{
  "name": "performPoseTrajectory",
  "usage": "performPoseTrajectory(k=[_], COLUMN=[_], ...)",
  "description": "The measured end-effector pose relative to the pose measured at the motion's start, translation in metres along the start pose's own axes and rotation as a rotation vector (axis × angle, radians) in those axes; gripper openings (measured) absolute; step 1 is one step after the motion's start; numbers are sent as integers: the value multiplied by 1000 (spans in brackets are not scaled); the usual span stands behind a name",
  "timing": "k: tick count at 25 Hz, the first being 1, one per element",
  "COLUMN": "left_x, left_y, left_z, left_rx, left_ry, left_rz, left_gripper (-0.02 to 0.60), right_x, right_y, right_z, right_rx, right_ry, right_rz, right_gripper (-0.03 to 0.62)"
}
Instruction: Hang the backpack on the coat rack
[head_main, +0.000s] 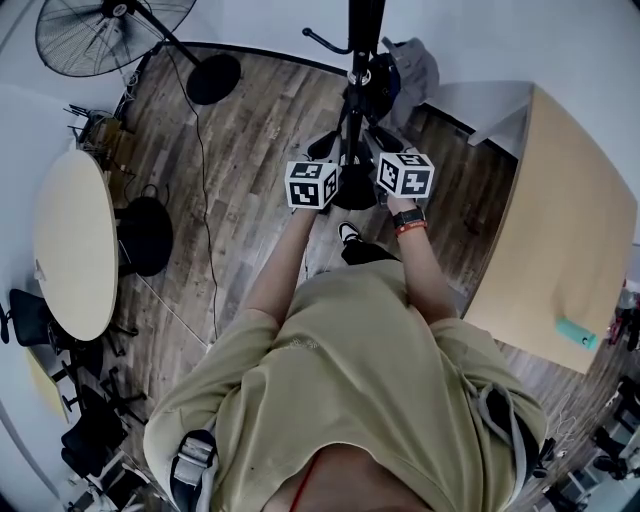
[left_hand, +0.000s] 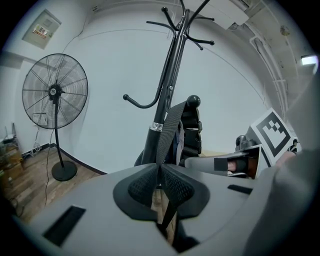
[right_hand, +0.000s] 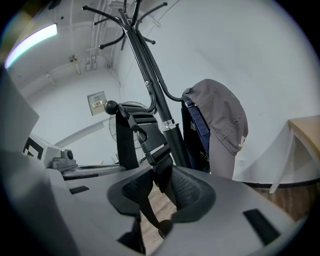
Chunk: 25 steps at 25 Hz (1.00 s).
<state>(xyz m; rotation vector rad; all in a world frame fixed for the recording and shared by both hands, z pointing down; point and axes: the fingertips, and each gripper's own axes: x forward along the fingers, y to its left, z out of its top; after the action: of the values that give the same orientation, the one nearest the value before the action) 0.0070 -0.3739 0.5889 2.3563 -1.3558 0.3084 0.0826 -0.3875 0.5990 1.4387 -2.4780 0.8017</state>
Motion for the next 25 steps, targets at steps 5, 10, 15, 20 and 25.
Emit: performPoseTrajectory(k=[5,10,15,20,25], left_x=[1,-9,-24,-45,-69], left_y=[-5,-5,-8,-16,-21], left_z=[3,0,-1,1,-2], left_rx=[105,73,52,54,60], left_ry=[24,14,-2,-27,-43], left_rz=[13,28,34,39,47], left_gripper=[28,28,28,28,28], right_x=[-5,-20,-40,-61,-81], right_y=[-5,-7,-14,-5,13], right_z=[-1,1,4,-1,-7], right_rx=[0,4,15,8,-17], right_ry=[6,-10,-41,-51,-60], right_rz=[-9,-26,-53,-65,-67], right_gripper=[136,137,131,126,107])
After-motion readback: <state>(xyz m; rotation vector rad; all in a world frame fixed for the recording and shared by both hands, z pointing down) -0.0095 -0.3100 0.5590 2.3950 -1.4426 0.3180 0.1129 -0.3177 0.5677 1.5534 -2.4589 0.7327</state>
